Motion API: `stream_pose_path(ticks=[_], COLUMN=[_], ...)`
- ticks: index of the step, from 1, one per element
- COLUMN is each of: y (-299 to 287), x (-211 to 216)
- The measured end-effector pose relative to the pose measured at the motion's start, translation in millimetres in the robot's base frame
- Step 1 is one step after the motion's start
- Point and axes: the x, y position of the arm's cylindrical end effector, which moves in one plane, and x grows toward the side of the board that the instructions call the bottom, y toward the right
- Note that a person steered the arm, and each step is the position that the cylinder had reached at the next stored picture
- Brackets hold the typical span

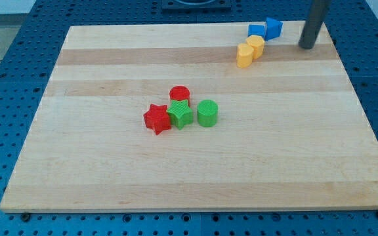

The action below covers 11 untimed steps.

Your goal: Separate the hexagon from the yellow heart

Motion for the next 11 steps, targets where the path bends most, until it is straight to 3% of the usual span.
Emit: stream_pose_path(ticks=[1,4,6,7,8,9,11], y=[-65,-64,-175,-185,-160,-181,-274], x=[15,-24,29,37,10,-4,63])
